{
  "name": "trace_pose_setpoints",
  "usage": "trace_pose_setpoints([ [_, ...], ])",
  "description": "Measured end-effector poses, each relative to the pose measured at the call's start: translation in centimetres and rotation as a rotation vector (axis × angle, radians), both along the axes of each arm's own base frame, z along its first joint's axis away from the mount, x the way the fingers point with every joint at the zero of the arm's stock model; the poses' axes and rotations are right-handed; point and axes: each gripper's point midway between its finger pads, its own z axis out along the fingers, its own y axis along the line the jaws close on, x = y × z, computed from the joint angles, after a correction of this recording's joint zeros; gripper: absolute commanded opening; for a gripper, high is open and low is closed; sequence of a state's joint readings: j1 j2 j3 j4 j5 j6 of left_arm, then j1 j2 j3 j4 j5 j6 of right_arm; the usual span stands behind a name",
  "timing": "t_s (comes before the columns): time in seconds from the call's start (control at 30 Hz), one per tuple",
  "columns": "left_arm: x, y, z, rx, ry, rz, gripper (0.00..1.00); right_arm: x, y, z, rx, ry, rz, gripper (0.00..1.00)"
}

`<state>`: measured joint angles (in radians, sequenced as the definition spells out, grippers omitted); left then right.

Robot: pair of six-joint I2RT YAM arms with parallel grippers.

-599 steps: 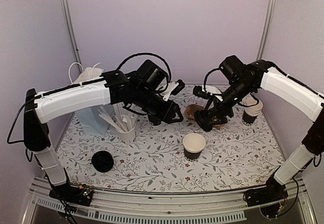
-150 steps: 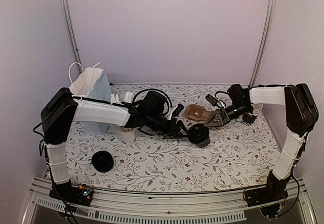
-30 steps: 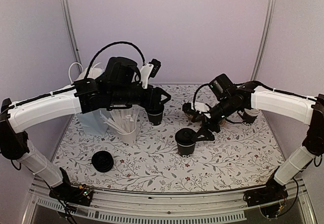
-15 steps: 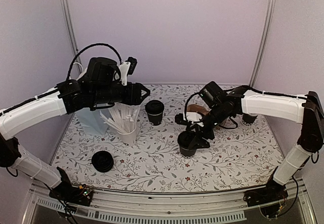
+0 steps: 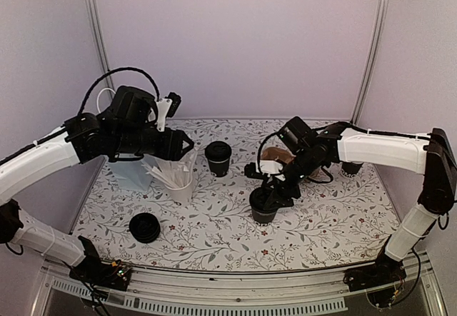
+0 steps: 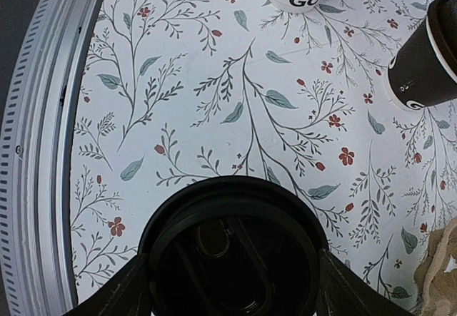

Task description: Pack the takeout coffee

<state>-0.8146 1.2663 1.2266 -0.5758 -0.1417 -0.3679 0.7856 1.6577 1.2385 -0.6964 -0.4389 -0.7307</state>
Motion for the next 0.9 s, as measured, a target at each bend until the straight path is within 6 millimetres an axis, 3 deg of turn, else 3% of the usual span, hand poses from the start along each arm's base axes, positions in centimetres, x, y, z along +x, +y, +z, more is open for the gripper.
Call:
trace_pose_setpoints([
  [0.2,-3.3,1.5,-2.3,0.063,0.063,-0.085,0.51,0.4,-0.3,0.1,-0.012,-0.014,-0.036,0.68],
  [0.37,-6.4,0.8,-2.7,0.089,0.082,-0.229,0.39,0.4,-0.6,0.1,-0.021,-0.017,-0.055,0.65],
  [0.43,-7.0,0.5,-3.8,0.130,0.108,-0.261,0.38,0.4,-0.7,0.1,-0.021,-0.015,-0.058,0.65],
  [0.67,-6.7,1.2,-10.4,0.413,0.219,-0.274,0.37,0.5,-0.7,0.0,-0.023,-0.007,-0.074,0.65],
  [0.9,-5.2,1.3,-10.9,0.536,0.178,-0.295,0.37,0.5,-0.7,0.1,-0.023,-0.005,-0.077,0.65],
])
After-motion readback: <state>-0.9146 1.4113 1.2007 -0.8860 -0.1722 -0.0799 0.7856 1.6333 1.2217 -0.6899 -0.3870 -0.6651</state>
